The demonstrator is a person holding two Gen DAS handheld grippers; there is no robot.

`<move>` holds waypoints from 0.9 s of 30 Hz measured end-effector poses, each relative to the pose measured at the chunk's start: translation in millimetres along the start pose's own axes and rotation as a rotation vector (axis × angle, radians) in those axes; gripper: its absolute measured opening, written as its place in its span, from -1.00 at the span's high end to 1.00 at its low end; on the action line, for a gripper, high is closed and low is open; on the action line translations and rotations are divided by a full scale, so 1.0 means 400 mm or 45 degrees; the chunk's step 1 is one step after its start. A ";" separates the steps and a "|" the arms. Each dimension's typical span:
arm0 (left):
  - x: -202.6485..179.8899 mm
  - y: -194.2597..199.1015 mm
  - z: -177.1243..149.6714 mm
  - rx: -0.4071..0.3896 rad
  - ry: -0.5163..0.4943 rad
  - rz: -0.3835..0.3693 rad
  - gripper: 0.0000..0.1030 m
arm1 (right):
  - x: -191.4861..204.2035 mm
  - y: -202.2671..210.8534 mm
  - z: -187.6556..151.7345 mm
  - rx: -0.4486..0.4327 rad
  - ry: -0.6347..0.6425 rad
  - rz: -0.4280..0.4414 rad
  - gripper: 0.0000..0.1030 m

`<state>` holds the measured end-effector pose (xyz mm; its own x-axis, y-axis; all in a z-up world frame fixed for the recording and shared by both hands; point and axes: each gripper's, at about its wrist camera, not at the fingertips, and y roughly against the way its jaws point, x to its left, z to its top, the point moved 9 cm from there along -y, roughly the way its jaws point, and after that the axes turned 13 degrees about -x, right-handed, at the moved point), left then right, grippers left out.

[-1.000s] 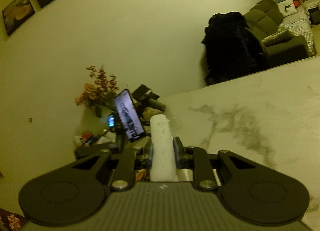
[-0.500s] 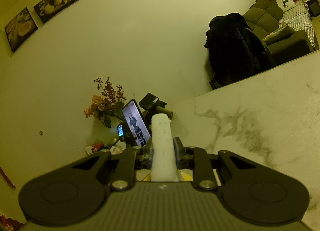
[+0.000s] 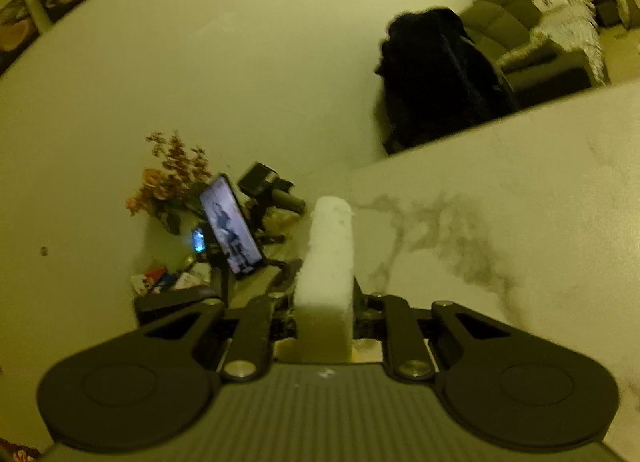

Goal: Clean bowl

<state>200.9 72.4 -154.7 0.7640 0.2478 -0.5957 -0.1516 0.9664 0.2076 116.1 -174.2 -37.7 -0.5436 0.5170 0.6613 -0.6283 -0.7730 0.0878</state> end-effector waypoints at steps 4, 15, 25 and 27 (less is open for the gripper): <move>-0.001 -0.003 0.000 0.000 0.001 0.000 -0.28 | 0.008 0.001 -0.001 0.008 0.030 0.016 0.59; -0.003 -0.003 0.003 -0.002 0.009 -0.003 -0.28 | 0.003 0.001 0.002 -0.013 0.011 0.017 0.64; -0.005 -0.005 0.004 -0.002 0.012 -0.003 -0.28 | 0.010 -0.013 -0.011 0.007 -0.057 0.070 0.64; -0.006 -0.006 0.003 -0.002 0.012 -0.003 -0.28 | -0.003 -0.017 -0.012 0.008 -0.071 0.037 0.64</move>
<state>200.3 69.5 -152.7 0.7586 0.2459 -0.6033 -0.1504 0.9671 0.2051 118.3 -167.7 -42.9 -0.5297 0.4730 0.7040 -0.6090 -0.7898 0.0725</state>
